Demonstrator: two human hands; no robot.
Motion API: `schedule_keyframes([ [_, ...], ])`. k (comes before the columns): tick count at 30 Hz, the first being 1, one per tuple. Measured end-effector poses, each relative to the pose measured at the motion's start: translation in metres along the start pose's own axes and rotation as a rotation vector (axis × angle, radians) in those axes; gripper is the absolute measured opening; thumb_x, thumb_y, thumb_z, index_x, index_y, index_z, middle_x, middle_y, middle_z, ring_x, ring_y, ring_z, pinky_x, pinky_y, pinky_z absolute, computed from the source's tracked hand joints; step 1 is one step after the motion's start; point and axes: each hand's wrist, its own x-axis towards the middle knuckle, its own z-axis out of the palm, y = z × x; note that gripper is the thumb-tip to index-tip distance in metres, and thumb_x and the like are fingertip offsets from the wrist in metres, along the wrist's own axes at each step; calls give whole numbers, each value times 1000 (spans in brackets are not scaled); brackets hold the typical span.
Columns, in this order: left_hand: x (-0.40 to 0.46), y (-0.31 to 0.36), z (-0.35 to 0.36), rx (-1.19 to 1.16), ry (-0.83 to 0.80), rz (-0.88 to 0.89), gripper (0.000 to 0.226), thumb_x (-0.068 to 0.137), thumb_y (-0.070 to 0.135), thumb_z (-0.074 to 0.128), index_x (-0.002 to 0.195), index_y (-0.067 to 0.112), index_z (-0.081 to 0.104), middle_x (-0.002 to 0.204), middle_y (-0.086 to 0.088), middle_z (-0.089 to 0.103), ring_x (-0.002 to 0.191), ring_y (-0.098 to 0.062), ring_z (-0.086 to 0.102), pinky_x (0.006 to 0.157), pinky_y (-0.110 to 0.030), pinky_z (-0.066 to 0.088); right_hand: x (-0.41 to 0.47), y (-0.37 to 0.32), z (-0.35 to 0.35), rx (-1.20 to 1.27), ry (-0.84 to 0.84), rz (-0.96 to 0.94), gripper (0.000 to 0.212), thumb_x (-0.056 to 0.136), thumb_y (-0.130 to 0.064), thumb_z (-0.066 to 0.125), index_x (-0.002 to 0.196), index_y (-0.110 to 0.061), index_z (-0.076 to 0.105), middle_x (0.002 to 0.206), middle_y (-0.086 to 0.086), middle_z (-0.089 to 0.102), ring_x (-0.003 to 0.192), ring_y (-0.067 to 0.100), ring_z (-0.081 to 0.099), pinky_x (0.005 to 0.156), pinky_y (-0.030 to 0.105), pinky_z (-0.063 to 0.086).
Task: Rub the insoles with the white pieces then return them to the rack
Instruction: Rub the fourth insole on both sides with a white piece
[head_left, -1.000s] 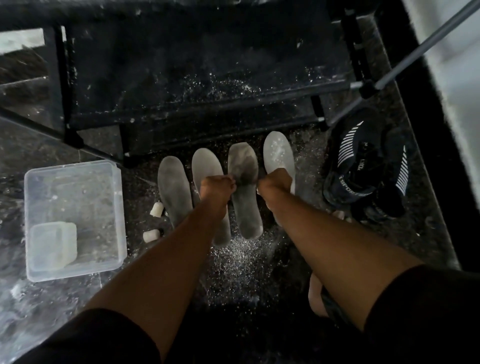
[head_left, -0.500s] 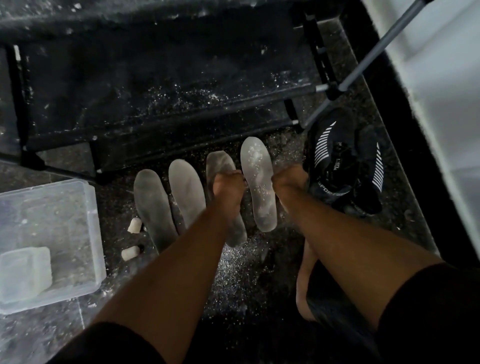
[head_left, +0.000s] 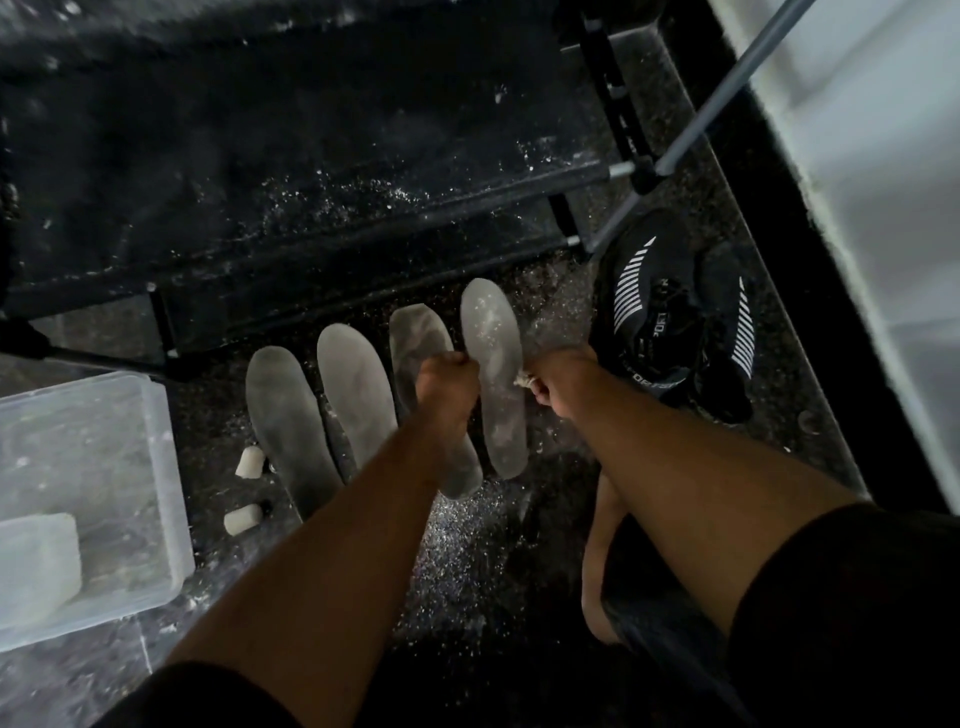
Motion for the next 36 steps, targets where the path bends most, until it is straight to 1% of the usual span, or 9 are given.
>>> schedule_keyframes([
  [2, -1, -3, -1, 70, 85, 13, 12, 92, 19, 66, 85, 14, 75, 92, -12, 78, 84, -28, 75, 80, -46, 64, -4, -1, 0, 30, -35, 38, 5, 93, -6, 60, 97, -8, 58, 86, 11, 57, 51, 16, 45, 30, 13, 34],
  [5, -10, 2, -6, 93, 175, 34, 14, 92, 11, 67, 99, 13, 79, 101, -14, 78, 88, -28, 76, 77, -45, 65, -9, 7, -9, 30, -87, 28, 23, 94, -12, 59, 74, -12, 48, 74, 8, 50, 36, 18, 51, 34, 17, 39],
  [9, -16, 20, -12, -14, 121, -32, 22, 95, 5, 61, 77, 15, 70, 89, -9, 76, 79, -27, 74, 75, -45, 65, -24, 2, -22, 4, -69, -180, 22, 77, -11, 69, 93, -13, 54, 94, 10, 57, 77, 22, 59, 58, 31, 51],
  [13, -37, 38, -19, -216, 35, -61, 32, 96, -9, 54, 71, 10, 61, 85, -12, 69, 79, -28, 68, 84, -47, 60, -46, -23, -21, -170, -38, -159, 15, 81, -13, 74, 77, -5, 62, 64, 8, 59, 47, 17, 50, 41, 23, 39],
  [17, -78, 57, -34, -239, 31, -5, 22, 96, -9, 58, 81, 7, 64, 88, -13, 69, 78, -25, 68, 79, -42, 62, -112, -45, -41, -216, -31, -185, 27, 84, 1, 69, 60, 3, 58, 47, 11, 54, 25, 12, 41, 30, 14, 33],
  [21, -132, 78, -55, -170, -13, 58, 12, 96, -2, 62, 106, -5, 69, 101, -20, 71, 77, -26, 69, 52, -27, 57, -173, -50, -62, -188, 21, -269, 17, 90, 3, 60, 77, 12, 64, 44, 14, 55, 23, 16, 41, 32, 20, 37],
  [25, -190, 97, -82, -114, -60, 100, 14, 94, 3, 64, 100, -1, 75, 101, -26, 75, 88, -39, 73, 81, -46, 63, -241, -47, -86, -291, -119, -314, 15, 88, 8, 62, 73, 9, 60, 56, 15, 54, 43, 20, 46, 44, 29, 41],
  [30, -290, 111, -125, -133, -44, 224, 12, 99, 11, 63, 92, 9, 73, 97, -20, 74, 81, -31, 65, 80, -47, 57, -331, -36, -112, -245, -300, -315, 13, 93, 5, 55, 82, 6, 61, 68, 13, 56, 47, 13, 43, 38, 23, 38],
  [36, -380, 100, -163, -431, -220, 208, 34, 108, 28, 50, 128, 5, 64, 116, -20, 72, 92, -34, 70, 75, -44, 58, -408, -13, -121, -152, -482, -394, 19, 97, 2, 51, 79, 2, 60, 67, 8, 54, 48, 9, 42, 34, 17, 38],
])
